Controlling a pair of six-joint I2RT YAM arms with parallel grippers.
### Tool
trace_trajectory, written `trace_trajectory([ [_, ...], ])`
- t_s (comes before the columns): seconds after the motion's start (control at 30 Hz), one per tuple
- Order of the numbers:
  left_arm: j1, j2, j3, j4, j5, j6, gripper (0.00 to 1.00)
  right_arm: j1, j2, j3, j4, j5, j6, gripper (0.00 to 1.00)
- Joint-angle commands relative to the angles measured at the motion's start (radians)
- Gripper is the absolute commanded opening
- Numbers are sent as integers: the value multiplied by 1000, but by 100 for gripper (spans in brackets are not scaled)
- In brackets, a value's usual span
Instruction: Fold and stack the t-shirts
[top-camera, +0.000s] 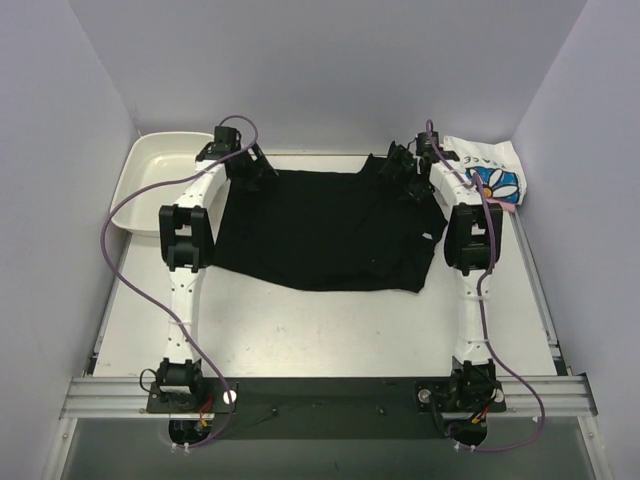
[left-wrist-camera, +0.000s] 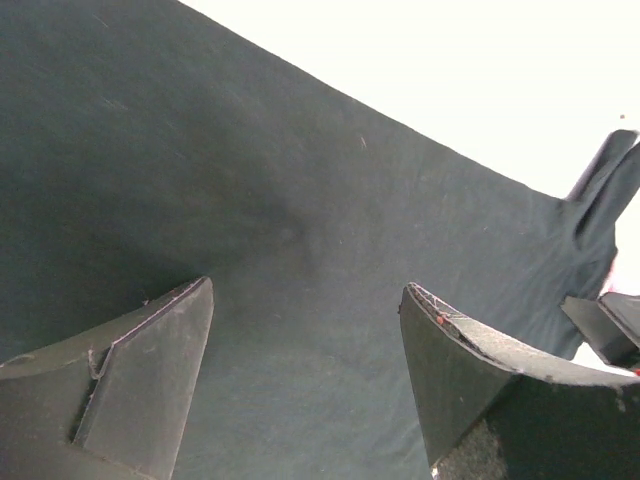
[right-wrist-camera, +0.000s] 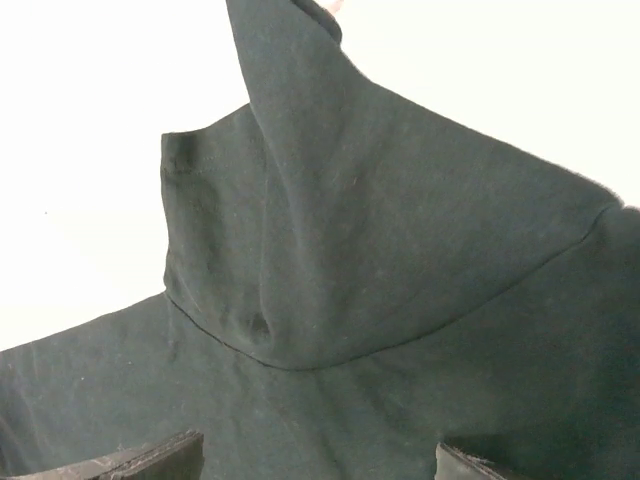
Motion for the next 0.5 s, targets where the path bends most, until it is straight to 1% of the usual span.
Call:
trace_trajectory([
  [0.0, 28, -166, -32, 74, 75, 13, 85, -7, -149, -113, 93, 23, -63, 100],
  [0.03, 28, -207, -58, 71, 72, 21, 85, -7, -250, -163, 121, 28, -70, 100],
  [0.1, 30, -320, -118, 54, 47, 42, 86, -4, -339, -250, 156, 29, -83, 100],
  [0.13, 28, -352, -161, 16, 18, 49, 86, -3, -414, -312, 153, 29, -89, 100],
  [0.23, 26, -424, -209, -93, -5, 78, 86, 6, -526, -427, 122, 31, -116, 100],
  [0.33, 17, -470, -256, -174, -32, 108, 87, 19, -605, -540, 118, 57, -129, 100],
  [0.43, 7, -496, -318, -228, -100, 133, 91, 25, -639, -600, 102, 69, -137, 95],
  [0.47, 5, -502, -356, -236, -111, 136, 91, 26, -640, -628, 98, 74, -143, 91],
])
